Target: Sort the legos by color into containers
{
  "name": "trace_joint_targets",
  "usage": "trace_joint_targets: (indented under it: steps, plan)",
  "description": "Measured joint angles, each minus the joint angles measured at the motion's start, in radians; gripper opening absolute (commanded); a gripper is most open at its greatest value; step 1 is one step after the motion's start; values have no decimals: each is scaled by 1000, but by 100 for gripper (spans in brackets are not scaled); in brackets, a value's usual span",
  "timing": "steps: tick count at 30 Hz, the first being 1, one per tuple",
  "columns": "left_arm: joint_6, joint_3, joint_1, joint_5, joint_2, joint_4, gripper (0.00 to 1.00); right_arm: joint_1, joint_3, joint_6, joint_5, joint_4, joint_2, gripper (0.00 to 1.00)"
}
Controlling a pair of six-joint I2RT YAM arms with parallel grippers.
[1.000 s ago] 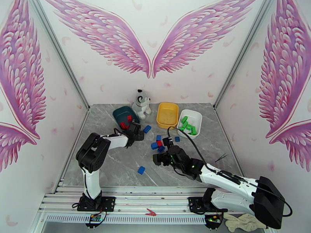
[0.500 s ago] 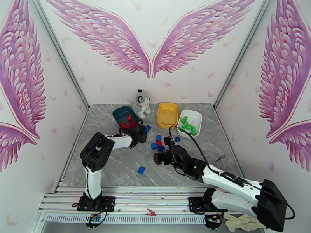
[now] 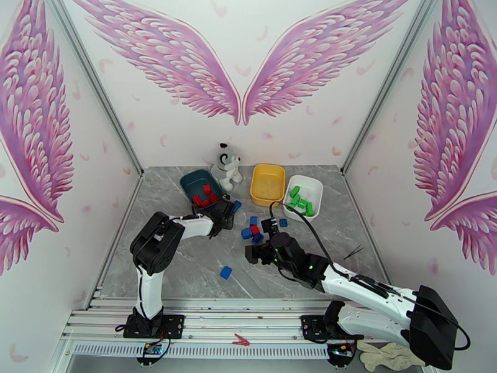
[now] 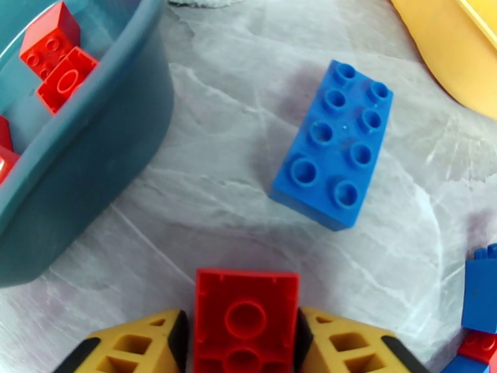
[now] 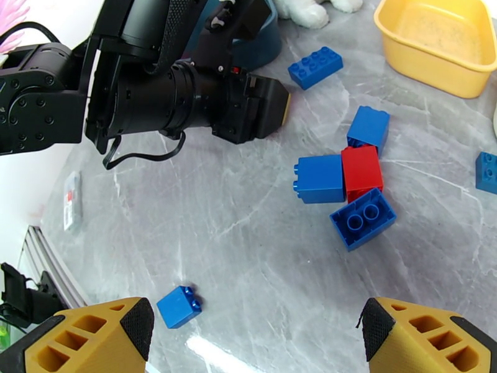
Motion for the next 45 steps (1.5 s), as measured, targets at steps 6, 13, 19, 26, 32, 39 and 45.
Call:
trace_joint_targets:
  steps: [6, 13, 19, 26, 32, 39, 45]
  plan:
    - [5, -21, -6, 0, -22, 1, 24, 0, 0, 0, 1, 0, -1, 94]
    - [8, -89, -7, -1, -245, -47, 24, -2, 0, 0, 8, -11, -11, 94]
    - [18, -28, 58, -8, -349, -90, 27, -2, 0, 0, 13, -24, -11, 94]
    - [24, 143, 197, 2, -233, -154, 31, -7, 7, -6, 29, -39, -4, 94]
    - [26, 280, 232, 19, -97, -182, 73, -15, 63, -12, 52, -51, 58, 93]
    - [21, 170, 198, 24, -198, -152, 82, -44, 130, -15, 75, -62, 182, 84]
    - [-16, -121, 91, 3, -493, -61, 87, -98, 231, -18, 93, -76, 341, 80]
